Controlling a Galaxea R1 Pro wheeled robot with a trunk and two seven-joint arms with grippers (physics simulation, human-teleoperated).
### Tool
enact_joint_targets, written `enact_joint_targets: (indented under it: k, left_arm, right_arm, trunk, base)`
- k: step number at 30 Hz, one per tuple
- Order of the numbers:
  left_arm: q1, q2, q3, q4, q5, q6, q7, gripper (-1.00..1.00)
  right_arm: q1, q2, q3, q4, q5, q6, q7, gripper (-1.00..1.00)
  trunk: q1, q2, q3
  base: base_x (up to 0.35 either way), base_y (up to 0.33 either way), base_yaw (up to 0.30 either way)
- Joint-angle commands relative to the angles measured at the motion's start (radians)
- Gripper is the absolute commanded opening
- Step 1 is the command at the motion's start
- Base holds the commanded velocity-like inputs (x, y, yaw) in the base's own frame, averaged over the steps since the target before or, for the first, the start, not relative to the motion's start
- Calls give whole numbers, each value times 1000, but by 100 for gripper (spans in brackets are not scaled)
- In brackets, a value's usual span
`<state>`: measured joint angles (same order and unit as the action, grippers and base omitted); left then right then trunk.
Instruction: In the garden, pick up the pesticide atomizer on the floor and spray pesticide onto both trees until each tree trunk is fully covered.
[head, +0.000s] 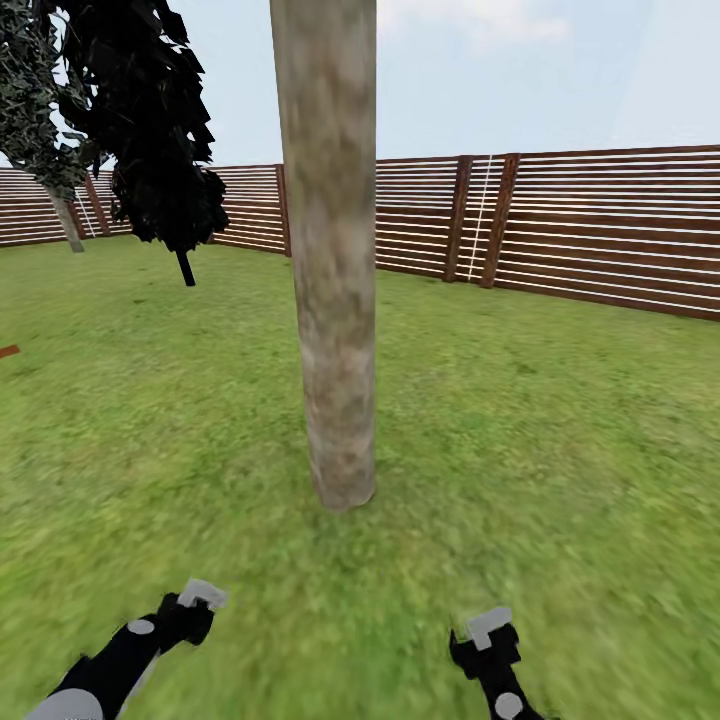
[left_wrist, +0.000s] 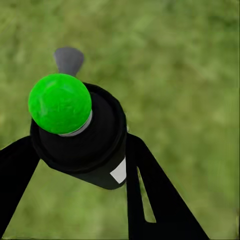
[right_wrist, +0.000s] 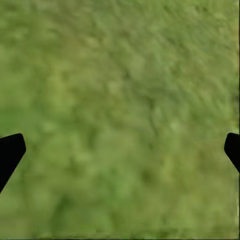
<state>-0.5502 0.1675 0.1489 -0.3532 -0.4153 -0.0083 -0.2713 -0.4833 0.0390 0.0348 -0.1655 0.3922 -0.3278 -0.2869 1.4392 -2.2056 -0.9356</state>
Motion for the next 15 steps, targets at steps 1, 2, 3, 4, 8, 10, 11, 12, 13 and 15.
enact_joint_targets:
  k: [1, 2, 3, 4, 8, 10, 11, 12, 13, 15]
  left_arm:
    - [-1, -16, 27, 1, 26, 6, 37, -100]
    - [-1, -36, 37, 1, 67, 34, 80, -100]
    - [-4, -45, 40, 1, 89, 71, 96, -100]
    - [-7, -50, 41, -2, 103, 116, 104, -100]
    - [-18, -57, 40, -18, 117, 271, 102, -100]
    - [-37, -66, 40, -22, 117, 297, 101, -100]
    - [-42, -80, 38, -24, 116, 303, 101, -100]
    - [-45, -98, 36, -25, 115, 307, 101, -100]
    - [-49, -123, 33, -29, 114, 311, 103, -100]
    - [-53, -151, 32, -52, 115, 314, 105, -100]
  right_arm:
    - [0, -3, 3, 28, -45, -25, -34, 100]
    - [0, -14, 2, 46, -100, -46, -57, 100]
    - [0, -40, 2, 52, -135, -60, -67, 100]
    - [0, -67, 2, 56, -170, -68, -72, 100]
    - [1, -119, 3, 58, -228, -77, -69, 100]
    - [1, -137, 4, 59, -233, -77, -66, 100]
    - [1, -138, 5, 60, -233, -77, -65, 100]
    - [1, -139, 4, 60, -234, -77, -65, 100]
    - [1, -135, 4, 63, -235, -77, -65, 100]
    - [1, -128, 4, 79, -236, -77, -66, 100]
  trunk:
    - [0, 0, -1]
    - [0, 0, -1]
    - [0, 0, -1]
    - [0, 0, -1]
    - [0, 0, -1]
    - [0, 0, -1]
    - [0, 0, -1]
    - [0, 0, -1]
    - [0, 0, -1]
    - [0, 0, -1]
  base:
    - [0, 0, 0]
    - [0, 0, 0]
    - [0, 0, 0]
    - [0, 0, 0]
    - [0, 0, 0]
    - [0, 0, 0]
    - [0, 0, 0]
    - [0, 0, 0]
    - [64, 0, 0]
    - [208, 0, 0]
